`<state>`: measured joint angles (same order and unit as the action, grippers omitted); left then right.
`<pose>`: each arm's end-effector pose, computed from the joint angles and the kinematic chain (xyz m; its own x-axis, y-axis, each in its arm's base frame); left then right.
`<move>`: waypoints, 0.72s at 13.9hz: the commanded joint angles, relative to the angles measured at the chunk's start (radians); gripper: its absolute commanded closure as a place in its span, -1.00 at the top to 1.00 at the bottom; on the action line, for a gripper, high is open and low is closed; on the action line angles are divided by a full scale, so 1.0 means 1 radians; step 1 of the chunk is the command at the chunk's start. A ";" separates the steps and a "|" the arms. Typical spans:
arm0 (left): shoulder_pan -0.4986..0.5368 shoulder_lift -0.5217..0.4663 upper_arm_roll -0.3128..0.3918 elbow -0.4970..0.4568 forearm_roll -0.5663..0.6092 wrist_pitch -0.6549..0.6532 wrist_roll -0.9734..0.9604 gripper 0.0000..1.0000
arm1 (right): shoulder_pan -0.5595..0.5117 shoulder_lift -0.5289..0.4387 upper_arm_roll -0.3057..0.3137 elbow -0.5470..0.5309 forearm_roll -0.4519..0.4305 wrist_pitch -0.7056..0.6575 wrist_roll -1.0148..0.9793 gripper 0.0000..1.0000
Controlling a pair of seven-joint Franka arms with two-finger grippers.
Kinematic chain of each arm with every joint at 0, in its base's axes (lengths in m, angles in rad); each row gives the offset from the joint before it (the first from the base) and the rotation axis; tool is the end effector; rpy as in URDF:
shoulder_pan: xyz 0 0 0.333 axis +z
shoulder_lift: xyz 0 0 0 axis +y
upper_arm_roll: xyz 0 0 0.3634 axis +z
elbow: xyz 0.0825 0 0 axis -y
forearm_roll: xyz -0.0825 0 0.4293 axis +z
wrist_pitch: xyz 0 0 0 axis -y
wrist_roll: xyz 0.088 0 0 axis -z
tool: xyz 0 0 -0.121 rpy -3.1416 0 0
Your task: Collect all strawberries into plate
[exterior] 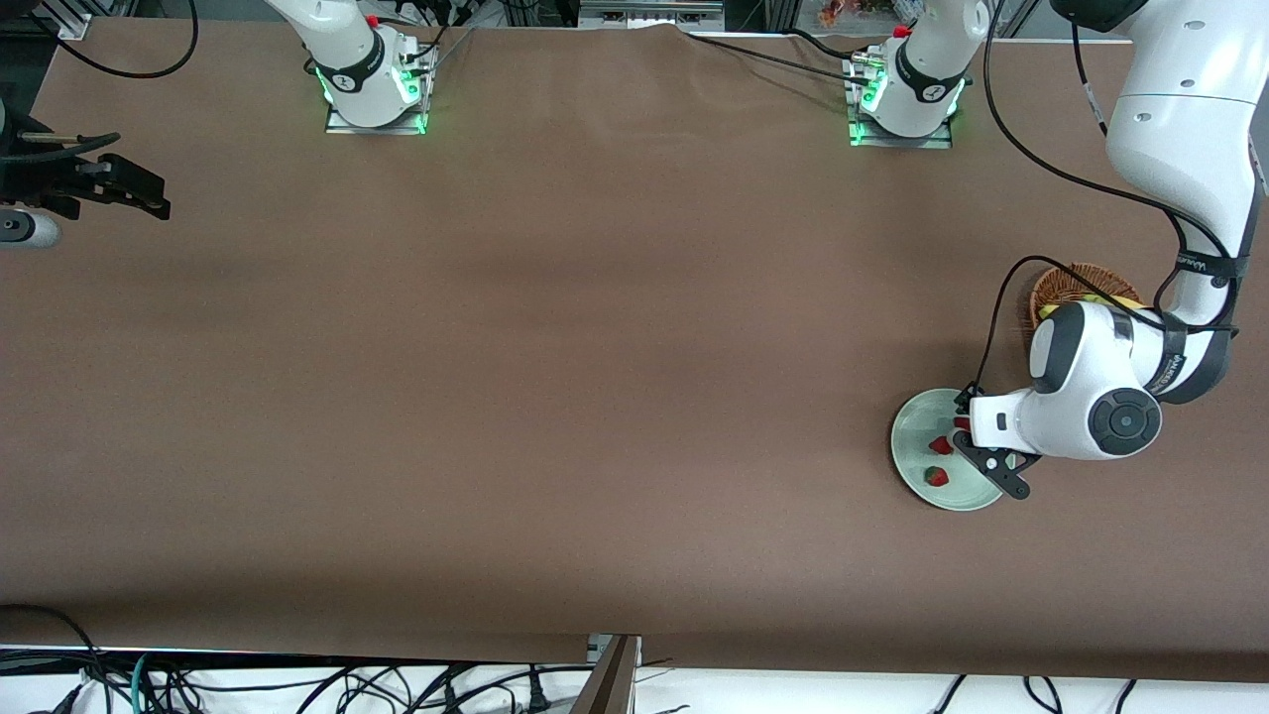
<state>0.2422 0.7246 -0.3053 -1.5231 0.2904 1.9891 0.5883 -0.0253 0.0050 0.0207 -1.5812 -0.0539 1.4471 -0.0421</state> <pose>0.7477 0.0076 0.2241 0.7109 -0.6745 -0.1994 -0.6711 -0.7353 0.0947 0.5852 -0.0098 0.6400 0.9896 0.0308 -0.1406 0.0379 -0.9981 0.0479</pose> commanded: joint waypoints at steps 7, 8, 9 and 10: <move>-0.092 -0.221 -0.072 0.208 -0.078 -0.468 -0.338 1.00 | -0.001 0.013 0.007 0.033 -0.007 -0.001 -0.007 1.00; -0.090 -0.240 -0.077 0.254 -0.115 -0.528 -0.364 1.00 | -0.001 0.018 0.007 0.033 -0.007 -0.001 -0.008 1.00; -0.093 -0.264 -0.077 0.300 -0.120 -0.585 -0.381 1.00 | -0.001 0.020 0.007 0.033 -0.004 -0.001 -0.009 1.00; -0.093 -0.286 -0.075 0.337 -0.128 -0.646 -0.407 1.00 | -0.001 0.020 0.007 0.033 -0.006 -0.001 -0.012 1.00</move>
<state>0.1434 0.4644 -0.3824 -1.2662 0.1918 1.4423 0.2289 -0.0242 0.0104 0.0232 -1.5718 -0.0539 1.4487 -0.0424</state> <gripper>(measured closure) 0.000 0.000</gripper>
